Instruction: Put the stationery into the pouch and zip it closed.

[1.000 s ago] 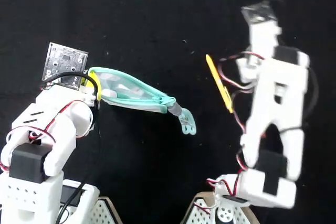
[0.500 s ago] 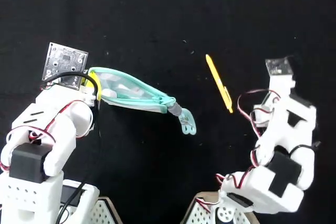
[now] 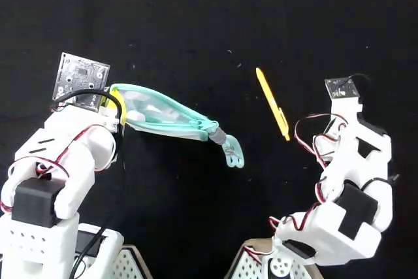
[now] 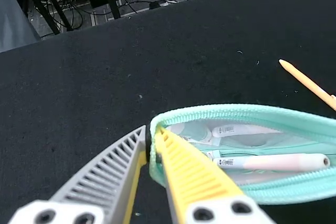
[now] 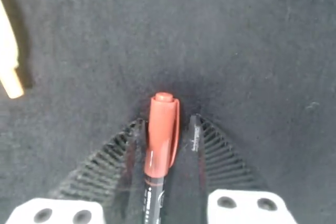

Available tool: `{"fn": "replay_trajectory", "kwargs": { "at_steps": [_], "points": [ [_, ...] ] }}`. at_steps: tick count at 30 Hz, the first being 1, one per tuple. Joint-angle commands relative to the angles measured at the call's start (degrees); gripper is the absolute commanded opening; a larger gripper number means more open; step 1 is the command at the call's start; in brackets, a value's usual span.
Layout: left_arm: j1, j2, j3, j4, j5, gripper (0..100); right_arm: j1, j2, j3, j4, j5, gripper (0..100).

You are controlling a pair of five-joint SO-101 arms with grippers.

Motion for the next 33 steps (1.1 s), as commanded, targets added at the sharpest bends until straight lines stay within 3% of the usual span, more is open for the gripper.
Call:
{"fn": "replay_trajectory", "kwargs": {
  "at_steps": [1, 4, 8, 18, 28, 30, 33],
  "points": [
    [0.6, 3.0, 11.6, 0.5, -0.3, 3, -0.1, 0.2, -6.5, 9.1, 0.5, 14.8],
    [0.6, 3.0, 11.6, 0.1, -0.3, 3, -2.4, 0.6, -11.8, 17.8, 0.5, 14.7],
    [0.5, 3.0, 11.6, 0.4, -0.3, 3, -5.0, 0.6, -14.4, 20.7, 0.0, 14.5],
    [0.5, 3.0, 11.7, 0.4, -0.3, 3, -3.7, 1.9, -14.8, 14.2, 0.4, 14.5],
    [0.5, 2.9, 12.6, 0.2, -0.3, 3, -3.0, 17.6, -21.5, 13.7, 2.7, 14.5],
    [0.5, 2.9, 12.6, 0.1, -0.3, 3, -2.5, 20.0, -23.6, 13.7, 2.6, 12.1],
    [0.5, 2.9, 12.6, 0.0, -0.3, 3, -0.7, 21.1, -25.8, 13.5, 2.5, 0.6]
  ]
}}
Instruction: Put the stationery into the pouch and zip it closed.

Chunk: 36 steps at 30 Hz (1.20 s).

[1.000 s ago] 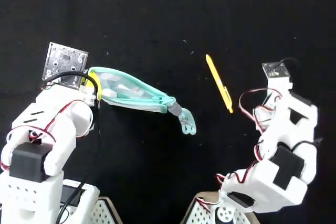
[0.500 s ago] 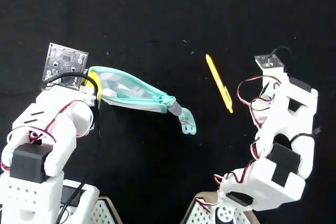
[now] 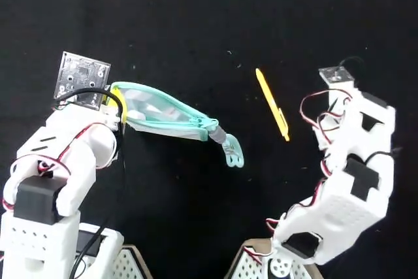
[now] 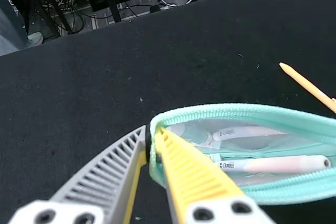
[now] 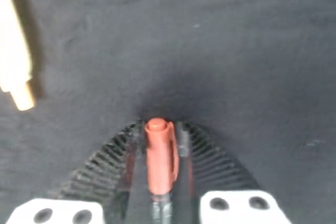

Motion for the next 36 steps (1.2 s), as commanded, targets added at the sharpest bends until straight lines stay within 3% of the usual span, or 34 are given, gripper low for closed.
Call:
{"fn": "replay_trajectory", "kwargs": {
  "at_steps": [1, 10, 18, 28, 36],
  "points": [
    [0.5, 2.9, 11.6, 1.6, -0.3, 3, 2.2, 2.7, -2.9, -1.1, 0.4, 2.4],
    [0.5, 2.9, 11.6, 1.6, -2.3, 3, 3.3, -1.5, -3.3, 5.5, 4.7, 4.2],
    [0.4, 2.9, 11.6, 1.7, -2.5, 3, 2.6, -10.1, -1.2, 9.1, 4.8, 16.2],
    [0.4, 2.9, 11.6, 1.8, -2.5, 3, 2.9, -12.1, 5.7, 8.5, 10.7, 16.2],
    [0.5, 2.9, 11.6, 2.0, -2.5, 3, 3.5, -7.0, 5.5, -0.4, 11.1, 16.2]
  ]
}}
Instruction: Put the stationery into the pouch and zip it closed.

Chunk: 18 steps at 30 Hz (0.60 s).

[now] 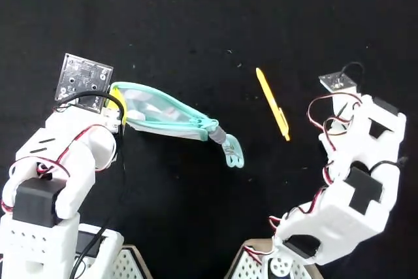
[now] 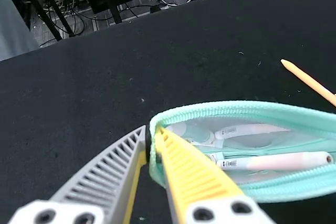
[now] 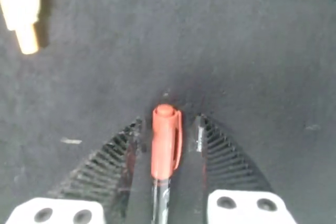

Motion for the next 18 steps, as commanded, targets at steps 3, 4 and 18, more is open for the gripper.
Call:
{"fn": "replay_trajectory", "kwargs": {
  "at_steps": [3, 4, 18],
  "points": [
    [0.5, 2.9, 11.6, 2.0, -0.8, 3, 1.2, 3.3, -0.2, -3.3, 1.8, 16.1],
    [0.5, 2.9, 11.6, 2.0, -0.8, 3, 1.2, 3.9, -0.2, -3.3, 2.2, 14.6],
    [0.5, 2.9, 11.6, 1.7, -0.8, 3, 3.2, -10.0, -1.2, 3.3, 0.9, 1.2]
  ]
}}
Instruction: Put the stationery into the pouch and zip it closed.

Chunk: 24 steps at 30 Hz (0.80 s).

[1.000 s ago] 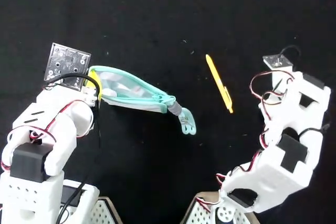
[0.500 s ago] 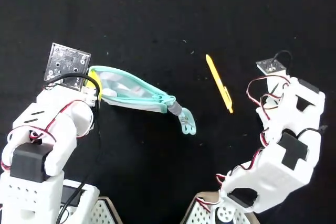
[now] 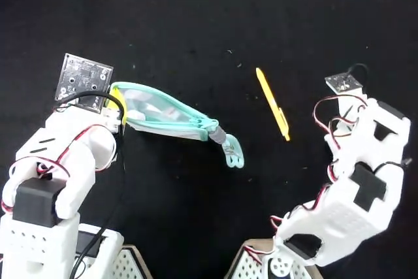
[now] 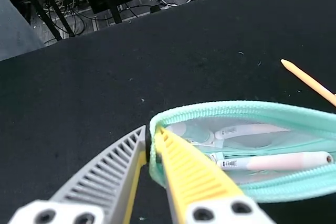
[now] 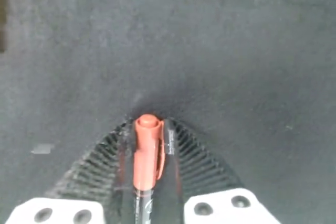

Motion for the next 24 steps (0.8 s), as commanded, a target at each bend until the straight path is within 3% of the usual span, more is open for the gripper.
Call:
{"fn": "replay_trajectory", "kwargs": {
  "at_steps": [1, 8, 16, 24],
  "points": [
    [0.5, 2.9, 11.6, 1.7, -0.8, 3, 1.0, -12.1, -1.1, 5.2, -2.3, 1.2],
    [0.6, 3.0, 11.6, 1.7, -0.7, 3, -4.1, -37.2, 3.3, 7.1, -16.3, 1.2],
    [0.6, 3.0, 12.8, 1.5, -0.7, 3, -21.7, -68.0, 9.1, 10.2, -34.3, 1.2],
    [0.6, 3.0, 12.9, 1.1, -0.5, 3, -41.1, -87.0, -2.1, 10.1, -50.0, 1.2]
  ]
}}
